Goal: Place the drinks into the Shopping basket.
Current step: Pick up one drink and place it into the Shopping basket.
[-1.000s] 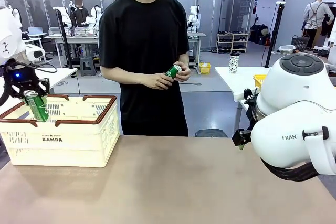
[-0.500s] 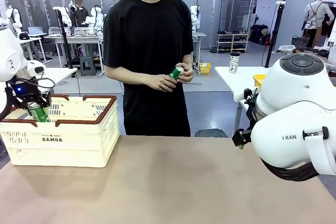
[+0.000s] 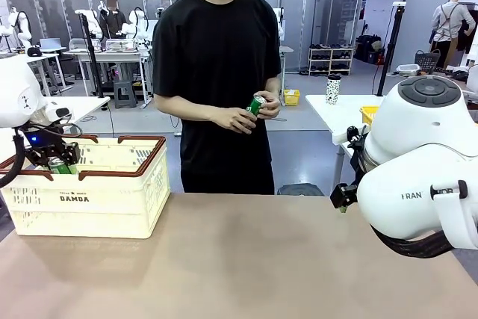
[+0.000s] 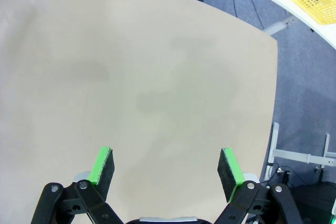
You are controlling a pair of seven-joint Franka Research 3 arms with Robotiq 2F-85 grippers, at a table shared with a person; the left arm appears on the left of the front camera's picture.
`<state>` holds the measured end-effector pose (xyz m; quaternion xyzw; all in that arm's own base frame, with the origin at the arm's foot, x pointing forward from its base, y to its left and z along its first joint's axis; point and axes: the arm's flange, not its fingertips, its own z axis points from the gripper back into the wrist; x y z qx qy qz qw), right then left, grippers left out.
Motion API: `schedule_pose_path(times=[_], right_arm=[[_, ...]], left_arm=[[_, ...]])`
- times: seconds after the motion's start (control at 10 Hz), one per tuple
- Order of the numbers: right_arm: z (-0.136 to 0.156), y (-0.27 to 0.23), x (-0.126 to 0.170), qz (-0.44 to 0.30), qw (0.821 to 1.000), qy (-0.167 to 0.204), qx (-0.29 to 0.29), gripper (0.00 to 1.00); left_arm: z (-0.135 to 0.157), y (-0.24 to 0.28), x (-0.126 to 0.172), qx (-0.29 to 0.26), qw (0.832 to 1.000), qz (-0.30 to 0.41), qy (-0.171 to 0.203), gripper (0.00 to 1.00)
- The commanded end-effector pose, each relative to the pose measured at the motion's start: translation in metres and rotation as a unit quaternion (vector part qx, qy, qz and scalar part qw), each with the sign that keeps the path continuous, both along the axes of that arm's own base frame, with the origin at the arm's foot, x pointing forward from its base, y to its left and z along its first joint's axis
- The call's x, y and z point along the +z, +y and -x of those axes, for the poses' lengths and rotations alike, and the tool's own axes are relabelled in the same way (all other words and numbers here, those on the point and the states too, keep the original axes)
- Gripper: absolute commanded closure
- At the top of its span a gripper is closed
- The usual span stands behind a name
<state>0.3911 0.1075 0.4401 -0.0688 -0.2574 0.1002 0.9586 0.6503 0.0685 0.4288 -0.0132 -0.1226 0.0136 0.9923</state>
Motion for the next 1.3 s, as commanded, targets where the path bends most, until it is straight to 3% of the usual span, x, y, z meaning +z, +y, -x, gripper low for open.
schedule_pose_path(times=[0.0,0.5,0.9,1.2], right_arm=[[0.000,0.000,-0.001,0.001,1.000,0.000,-0.001,0.00],[0.000,0.000,-0.001,0.001,1.000,0.000,-0.001,0.00],[0.000,0.000,-0.001,0.001,1.000,0.000,-0.001,0.00],[0.000,0.000,-0.001,0.001,1.000,0.000,-0.001,0.00]], left_arm=[[-0.010,0.008,-0.004,-0.043,0.999,0.009,0.013,0.42],[-0.021,-0.005,-0.040,-0.056,0.997,0.016,0.052,0.42],[-0.021,-0.003,-0.051,-0.044,0.998,0.013,0.041,0.42],[-0.013,0.000,-0.040,-0.040,0.998,0.009,0.040,0.13]])
